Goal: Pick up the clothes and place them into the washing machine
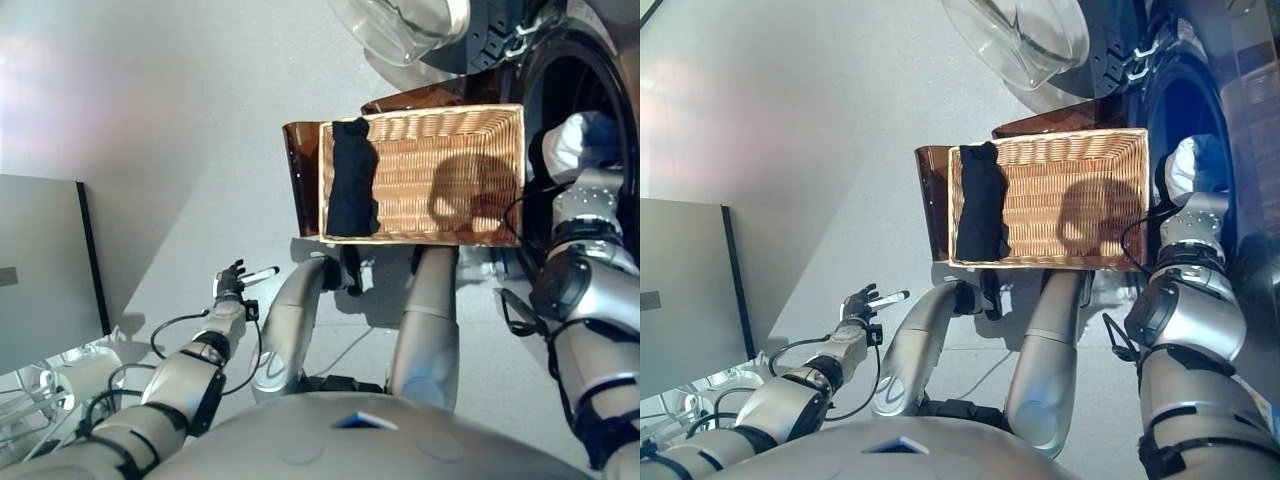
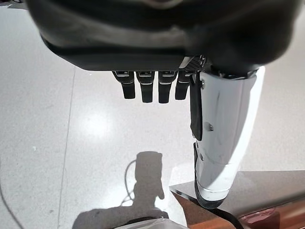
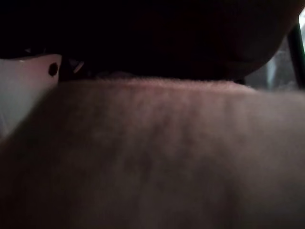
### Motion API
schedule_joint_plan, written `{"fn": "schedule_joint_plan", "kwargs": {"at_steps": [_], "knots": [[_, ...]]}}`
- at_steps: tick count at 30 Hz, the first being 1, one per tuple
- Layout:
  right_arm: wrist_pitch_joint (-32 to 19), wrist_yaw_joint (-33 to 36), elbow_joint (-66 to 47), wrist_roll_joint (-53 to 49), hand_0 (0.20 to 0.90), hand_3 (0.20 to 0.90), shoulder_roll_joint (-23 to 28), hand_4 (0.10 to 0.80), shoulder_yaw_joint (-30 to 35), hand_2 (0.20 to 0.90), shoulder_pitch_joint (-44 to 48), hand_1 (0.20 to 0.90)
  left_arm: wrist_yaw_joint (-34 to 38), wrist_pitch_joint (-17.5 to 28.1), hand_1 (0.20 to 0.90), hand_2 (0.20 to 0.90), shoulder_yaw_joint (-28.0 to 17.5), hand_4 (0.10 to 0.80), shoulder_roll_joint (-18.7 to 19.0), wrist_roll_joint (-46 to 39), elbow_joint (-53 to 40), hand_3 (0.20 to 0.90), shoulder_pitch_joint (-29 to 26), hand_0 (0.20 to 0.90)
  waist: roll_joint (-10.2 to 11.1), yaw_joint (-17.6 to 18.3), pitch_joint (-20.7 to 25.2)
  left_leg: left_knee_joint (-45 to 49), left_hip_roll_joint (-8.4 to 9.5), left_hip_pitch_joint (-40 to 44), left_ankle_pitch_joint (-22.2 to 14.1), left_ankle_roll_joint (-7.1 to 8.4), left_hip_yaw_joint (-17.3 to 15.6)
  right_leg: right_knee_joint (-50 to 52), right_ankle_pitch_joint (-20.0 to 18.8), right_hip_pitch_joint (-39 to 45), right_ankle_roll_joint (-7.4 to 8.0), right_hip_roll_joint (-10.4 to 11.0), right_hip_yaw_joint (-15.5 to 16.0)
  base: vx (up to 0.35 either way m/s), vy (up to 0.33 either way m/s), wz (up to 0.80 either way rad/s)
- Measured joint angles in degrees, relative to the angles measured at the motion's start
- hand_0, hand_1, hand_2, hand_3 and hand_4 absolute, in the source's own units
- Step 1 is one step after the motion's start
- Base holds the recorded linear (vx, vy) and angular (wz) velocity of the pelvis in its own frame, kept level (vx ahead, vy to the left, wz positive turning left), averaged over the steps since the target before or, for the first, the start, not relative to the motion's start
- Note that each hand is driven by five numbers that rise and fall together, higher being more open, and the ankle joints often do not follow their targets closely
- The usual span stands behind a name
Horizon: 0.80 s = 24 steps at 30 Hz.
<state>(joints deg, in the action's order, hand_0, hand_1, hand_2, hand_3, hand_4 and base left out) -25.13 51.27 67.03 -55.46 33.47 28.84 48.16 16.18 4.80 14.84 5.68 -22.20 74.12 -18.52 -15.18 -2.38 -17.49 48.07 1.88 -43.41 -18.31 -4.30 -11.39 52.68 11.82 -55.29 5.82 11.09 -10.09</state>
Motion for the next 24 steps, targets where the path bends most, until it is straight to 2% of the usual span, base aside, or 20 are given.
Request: {"fn": "schedule_joint_plan", "kwargs": {"at_steps": [7,8,9,12,20,24], "knots": [[0.04,0.36,-0.13,0.57,0.2,0.2,-0.08,0.3,-0.07,0.2,0.08,0.2,0.09,-0.66,0.9,0.9,0.07,0.8,-0.39,0.01,0.02,0.9,0.32,0.9,-0.07,0.01,0.4,-0.13,0.0,-0.08,-0.26,0.2,-0.14,-0.34,0.01,-0.15,0.06,-0.12,-0.13,0.0,0.011,-0.01],[0.04,0.36,-0.17,0.58,0.782,0.782,-0.09,0.716,-0.1,0.782,0.08,0.782,0.09,-0.66,0.9,0.9,0.08,0.8,-0.4,0.01,0.02,0.9,0.33,0.9,-0.08,0.01,0.47,-0.14,-0.02,-0.08,-0.29,0.14,-0.21,-0.38,0.0,-0.17,0.08,-0.15,-0.18,0.0,0.0,0.0],[0.04,0.36,-0.18,0.59,0.9,0.9,-0.12,0.8,-0.11,0.9,0.08,0.9,0.09,-0.66,0.9,0.9,0.09,0.8,-0.39,0.0,0.02,0.9,0.33,0.9,-0.07,0.01,0.52,-0.14,-0.03,-0.08,-0.31,0.1,-0.25,-0.4,-0.01,-0.19,0.08,-0.16,-0.2,0.001,0.008,-0.05],[0.9,0.8,-0.4,2.4,0.9,0.9,-0.77,0.8,-0.51,0.9,-0.06,0.9,0.11,-0.61,0.9,0.9,0.56,0.8,-0.4,0.02,0.03,0.9,0.32,0.9,-0.06,0.05,1.22,-0.18,-0.1,-0.07,-0.37,-0.19,-0.55,-0.61,-0.08,-0.29,0.21,-0.29,-0.39,-0.009,0.0,-0.05],[8.52,-0.37,-2.86,15.61,0.9,0.9,-0.99,0.8,-9.13,0.9,-3.61,0.9,0.3,0.27,0.9,0.9,1.51,0.8,-0.4,0.43,-0.26,0.9,0.11,0.9,0.06,0.66,1.58,-0.2,-0.15,0.19,-0.33,-0.35,-0.75,-1.01,-0.44,0.06,0.73,-0.5,-0.61,-0.004,-0.002,-0.01],[9.99,-1.62,-3.19,17.96,0.9,0.9,-0.93,0.8,-10.51,0.9,-3.76,0.9,0.31,0.54,0.9,0.9,1.45,0.8,-0.4,1.45,-0.27,0.9,0.12,0.9,0.08,0.81,1.58,-0.19,-0.16,0.26,-0.31,-0.37,-0.76,-1.02,-0.5,0.15,0.8,-0.56,-0.66,-0.017,-0.011,0.0]]}}
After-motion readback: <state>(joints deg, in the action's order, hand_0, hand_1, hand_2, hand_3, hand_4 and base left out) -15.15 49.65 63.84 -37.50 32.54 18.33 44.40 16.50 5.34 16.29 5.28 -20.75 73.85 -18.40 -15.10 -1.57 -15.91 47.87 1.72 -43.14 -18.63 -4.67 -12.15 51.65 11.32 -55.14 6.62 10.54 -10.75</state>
